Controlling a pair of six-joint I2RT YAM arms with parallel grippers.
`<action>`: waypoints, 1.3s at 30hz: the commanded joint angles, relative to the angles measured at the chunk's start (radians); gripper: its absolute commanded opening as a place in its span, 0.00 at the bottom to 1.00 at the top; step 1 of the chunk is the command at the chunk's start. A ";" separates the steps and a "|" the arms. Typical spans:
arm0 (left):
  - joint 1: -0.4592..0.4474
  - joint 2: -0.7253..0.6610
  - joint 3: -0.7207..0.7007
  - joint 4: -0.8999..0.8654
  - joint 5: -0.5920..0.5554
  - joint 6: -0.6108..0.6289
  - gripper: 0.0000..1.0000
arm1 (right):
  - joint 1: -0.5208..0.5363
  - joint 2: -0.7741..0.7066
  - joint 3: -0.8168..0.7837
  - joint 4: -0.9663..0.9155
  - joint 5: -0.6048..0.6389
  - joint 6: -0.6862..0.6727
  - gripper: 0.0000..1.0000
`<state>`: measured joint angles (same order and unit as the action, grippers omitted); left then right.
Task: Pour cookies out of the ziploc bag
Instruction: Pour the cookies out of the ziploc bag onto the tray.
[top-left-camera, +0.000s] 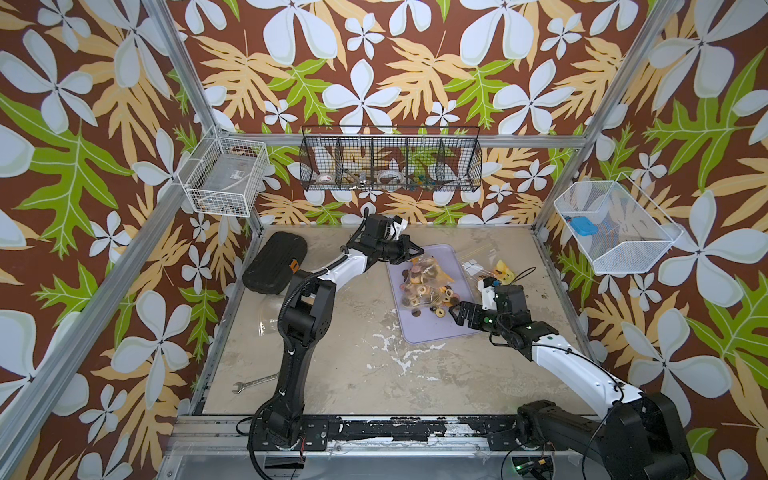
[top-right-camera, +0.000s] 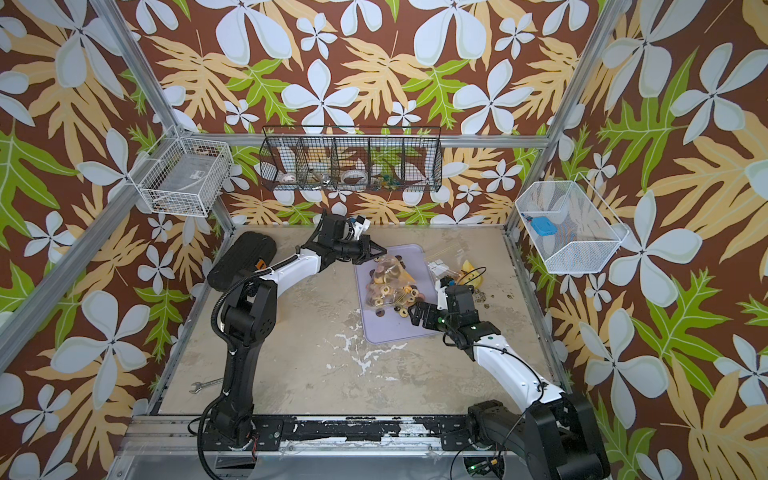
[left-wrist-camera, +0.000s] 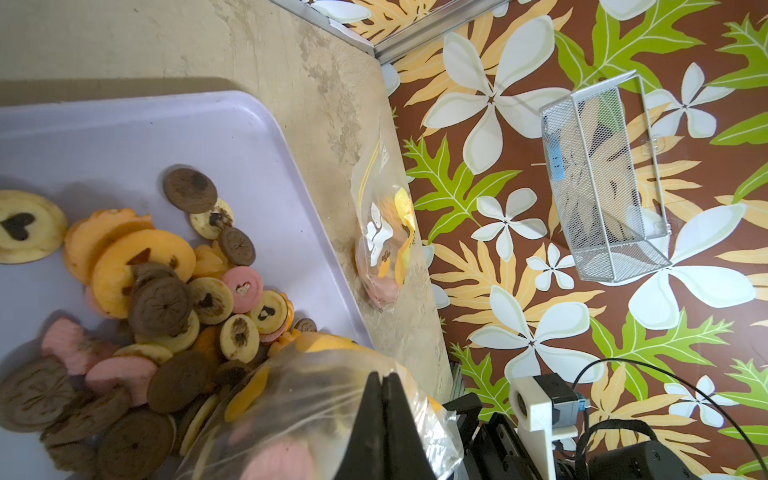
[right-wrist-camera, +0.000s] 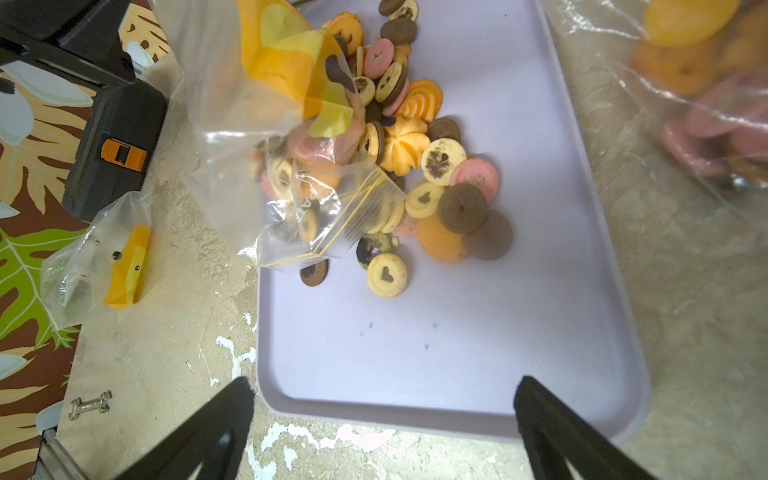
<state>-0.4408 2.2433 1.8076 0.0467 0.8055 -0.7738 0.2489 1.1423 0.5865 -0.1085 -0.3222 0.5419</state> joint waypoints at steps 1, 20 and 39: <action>-0.007 0.024 0.037 0.050 0.029 -0.027 0.00 | -0.002 -0.009 -0.004 -0.011 -0.011 -0.004 1.00; -0.055 0.157 0.115 0.280 0.074 -0.249 0.00 | -0.016 -0.053 -0.022 -0.034 -0.005 -0.008 1.00; -0.095 0.231 0.254 0.319 0.069 -0.328 0.00 | -0.038 -0.069 -0.023 -0.045 -0.012 -0.014 1.00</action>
<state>-0.5316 2.4668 2.0426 0.3180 0.8658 -1.0801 0.2134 1.0775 0.5625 -0.1516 -0.3344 0.5381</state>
